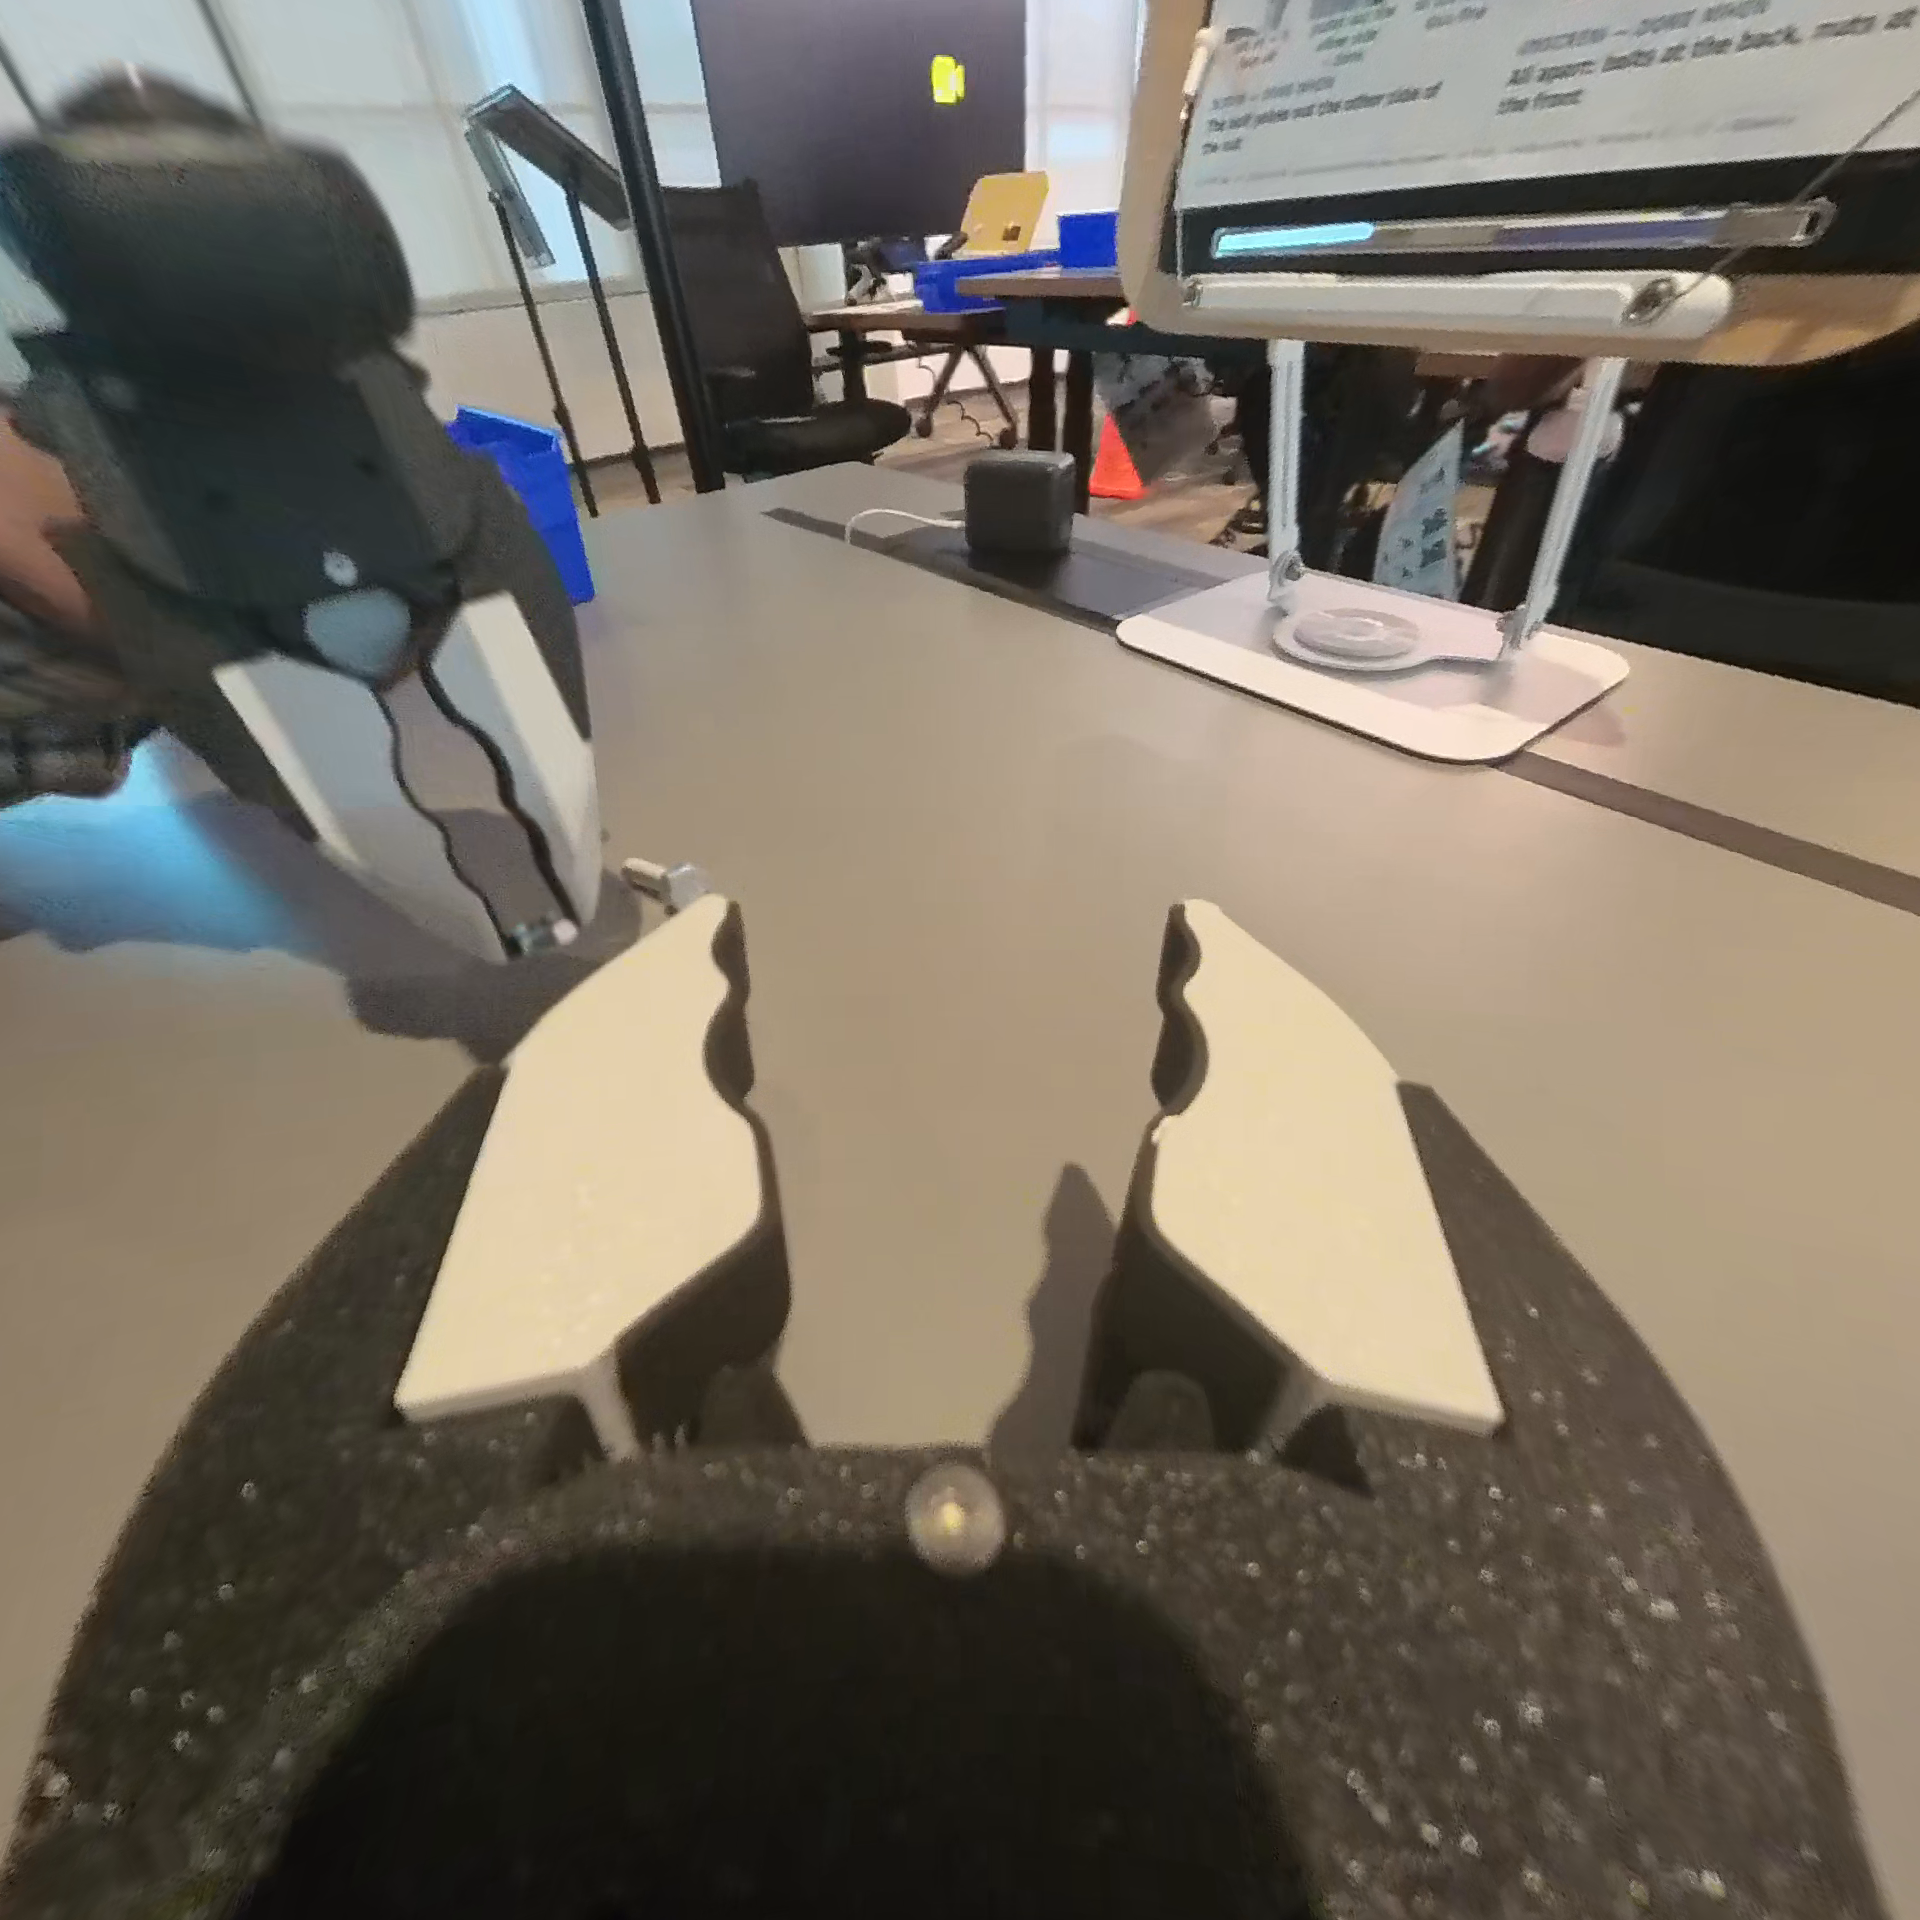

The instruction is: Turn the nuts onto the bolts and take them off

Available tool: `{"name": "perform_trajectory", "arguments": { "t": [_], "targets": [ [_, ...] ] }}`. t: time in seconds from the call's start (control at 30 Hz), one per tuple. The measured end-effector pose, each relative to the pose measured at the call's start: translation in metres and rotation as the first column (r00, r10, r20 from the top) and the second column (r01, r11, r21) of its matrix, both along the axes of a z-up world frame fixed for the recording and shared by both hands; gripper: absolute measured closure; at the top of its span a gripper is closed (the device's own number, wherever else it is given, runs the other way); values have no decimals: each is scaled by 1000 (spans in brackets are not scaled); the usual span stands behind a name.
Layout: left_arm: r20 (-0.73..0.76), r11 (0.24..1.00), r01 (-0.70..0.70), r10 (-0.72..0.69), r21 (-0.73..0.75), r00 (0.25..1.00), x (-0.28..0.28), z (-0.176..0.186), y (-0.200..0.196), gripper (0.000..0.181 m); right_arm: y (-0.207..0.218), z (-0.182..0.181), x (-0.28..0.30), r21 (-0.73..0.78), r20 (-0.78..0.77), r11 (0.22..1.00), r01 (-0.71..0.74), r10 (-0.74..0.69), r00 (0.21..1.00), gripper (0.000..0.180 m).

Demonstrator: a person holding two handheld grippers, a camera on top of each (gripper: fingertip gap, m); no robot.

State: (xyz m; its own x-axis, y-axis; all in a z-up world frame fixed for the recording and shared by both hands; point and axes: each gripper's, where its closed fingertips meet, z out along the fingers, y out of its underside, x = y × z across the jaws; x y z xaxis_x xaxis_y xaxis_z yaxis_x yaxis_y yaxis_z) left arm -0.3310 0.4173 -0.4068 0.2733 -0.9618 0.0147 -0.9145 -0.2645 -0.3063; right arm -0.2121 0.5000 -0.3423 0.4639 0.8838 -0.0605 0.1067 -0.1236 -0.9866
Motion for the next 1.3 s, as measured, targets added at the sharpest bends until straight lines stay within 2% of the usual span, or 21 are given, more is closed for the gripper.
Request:
{"name": "perform_trajectory", "arguments": {
  "t": [0.03,0.2,0.3,0.43,0.57,0.67,0.8,1.0,1.07,1.3],
  "targets": [
    [-18,1000,5,-6,-10,1000,2,-6,0,162,1,0,1,-6,-3,1000,4,-4,1000,105],
    [-75,998,29,-33,-48,997,3,-30,0,162,1,1,2,10,17,1000,13,-13,1000,105],
    [-35,998,22,-24,-51,999,7,-31,2,163,1,0,1,13,26,1000,11,-12,1000,105],
    [-16,999,15,-15,-37,1000,5,-29,5,148,1,-3,0,-3,23,1000,3,-3,1000,104],
    [149,999,-39,40,-7,988,-5,1,14,138,-3,-3,-4,-5,15,1000,-15,15,1000,105],
    [351,988,-140,108,66,930,-29,32,32,132,-6,-7,-10,-5,38,1000,-29,29,999,105],
    [601,949,-290,162,121,782,-66,54,50,132,-9,-14,-17,6,82,999,-43,43,996,105],
    [832,860,-461,84,218,549,-112,70,50,137,-10,-16,-19,19,99,999,-43,41,994,105],
    [850,853,-470,63,227,523,-120,79,45,136,-9,-16,-20,22,101,999,-37,35,994,105],
    [857,830,-510,80,226,509,-135,84,46,136,-8,-20,-23,22,130,999,-38,35,991,106]
  ]
}}
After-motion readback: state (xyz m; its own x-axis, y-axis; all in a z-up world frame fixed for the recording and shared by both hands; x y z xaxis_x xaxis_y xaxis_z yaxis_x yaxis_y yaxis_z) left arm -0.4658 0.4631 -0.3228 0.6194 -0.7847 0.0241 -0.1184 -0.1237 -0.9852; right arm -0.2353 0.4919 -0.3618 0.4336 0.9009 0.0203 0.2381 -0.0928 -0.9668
